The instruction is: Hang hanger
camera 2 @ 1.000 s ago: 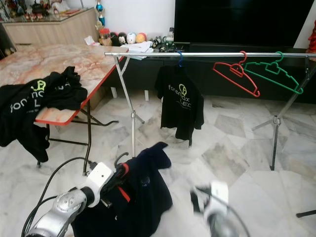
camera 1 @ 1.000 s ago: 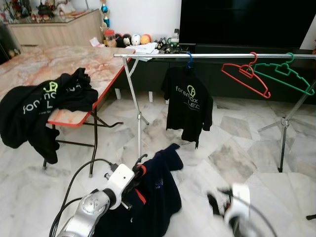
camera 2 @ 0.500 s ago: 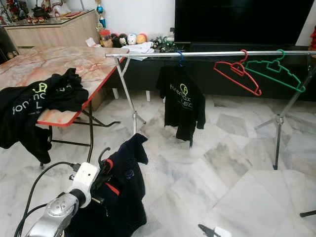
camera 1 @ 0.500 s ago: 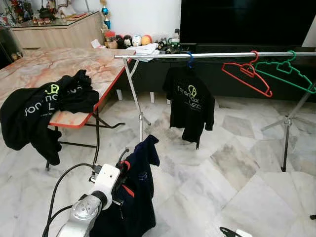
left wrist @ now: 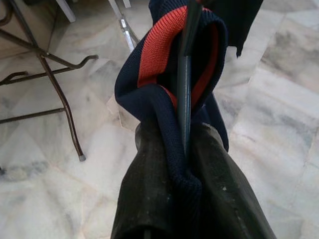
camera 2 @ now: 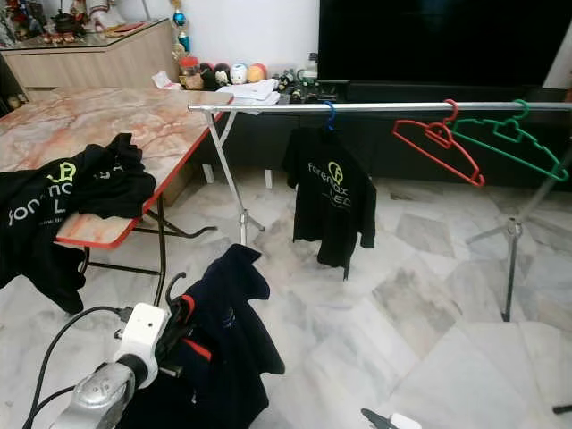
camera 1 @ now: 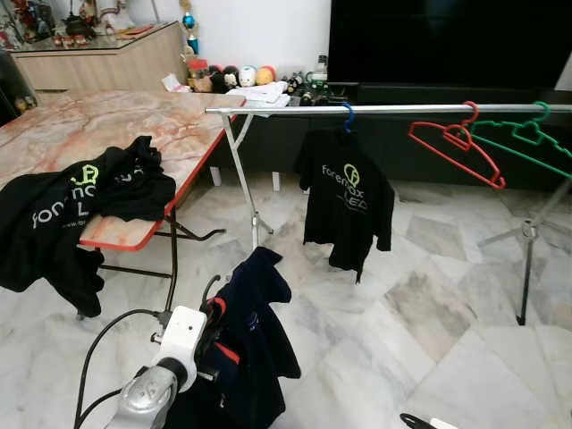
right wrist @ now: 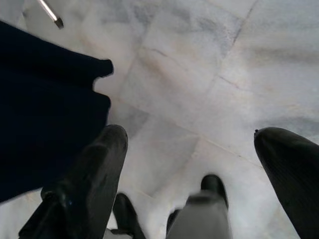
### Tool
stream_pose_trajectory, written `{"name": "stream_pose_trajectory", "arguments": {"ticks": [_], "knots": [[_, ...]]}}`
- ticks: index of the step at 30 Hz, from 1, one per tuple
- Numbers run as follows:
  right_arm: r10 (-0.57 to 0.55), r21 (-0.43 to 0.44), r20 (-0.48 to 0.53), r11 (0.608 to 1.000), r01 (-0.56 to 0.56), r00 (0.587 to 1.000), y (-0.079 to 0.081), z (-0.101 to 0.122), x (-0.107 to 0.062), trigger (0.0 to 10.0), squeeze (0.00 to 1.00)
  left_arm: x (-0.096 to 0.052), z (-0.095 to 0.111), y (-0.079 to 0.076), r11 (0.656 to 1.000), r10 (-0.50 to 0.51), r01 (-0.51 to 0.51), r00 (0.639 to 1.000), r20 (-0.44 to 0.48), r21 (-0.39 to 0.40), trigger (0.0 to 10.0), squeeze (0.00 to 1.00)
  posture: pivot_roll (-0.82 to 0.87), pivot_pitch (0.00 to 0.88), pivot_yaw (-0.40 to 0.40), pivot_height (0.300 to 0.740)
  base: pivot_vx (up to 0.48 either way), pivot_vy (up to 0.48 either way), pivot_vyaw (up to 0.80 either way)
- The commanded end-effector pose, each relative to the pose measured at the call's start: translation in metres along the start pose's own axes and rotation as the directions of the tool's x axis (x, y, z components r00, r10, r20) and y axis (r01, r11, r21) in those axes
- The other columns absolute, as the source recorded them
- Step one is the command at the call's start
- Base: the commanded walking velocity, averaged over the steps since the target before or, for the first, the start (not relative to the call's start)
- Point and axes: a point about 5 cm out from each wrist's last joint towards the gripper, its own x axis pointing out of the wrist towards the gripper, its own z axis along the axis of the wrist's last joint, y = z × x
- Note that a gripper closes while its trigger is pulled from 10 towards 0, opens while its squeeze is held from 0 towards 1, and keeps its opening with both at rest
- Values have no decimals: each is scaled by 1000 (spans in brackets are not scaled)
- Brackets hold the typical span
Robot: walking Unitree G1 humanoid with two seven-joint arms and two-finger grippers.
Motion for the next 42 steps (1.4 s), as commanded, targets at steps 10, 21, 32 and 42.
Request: {"name": "stream_pose_trajectory", "arguments": {"ticks": [10,21,32,42], "knots": [[-21,-18,-25,1000,21,999,-10,-6,-2,10000,0,6,18,-9,1000,-14,15,998,68,-15,10000,0,-50,0,67,740,376,0,0],[-41,-9,-15,999,41,999,-13,-4,-2,10000,0,9,22,-11,997,-5,11,998,69,-81,10000,0,-53,0,68,740,391,0,0],[-24,-3,-3,1000,24,1000,-11,-1,-2,10000,0,6,17,-8,992,25,-19,998,50,-126,10000,0,-41,25,55,740,371,0,0],[-30,9,14,1000,30,999,-11,2,-1,10000,0,-8,-14,10,952,144,-151,989,-45,-267,10000,0,-38,44,55,740,0,0,0]]}}
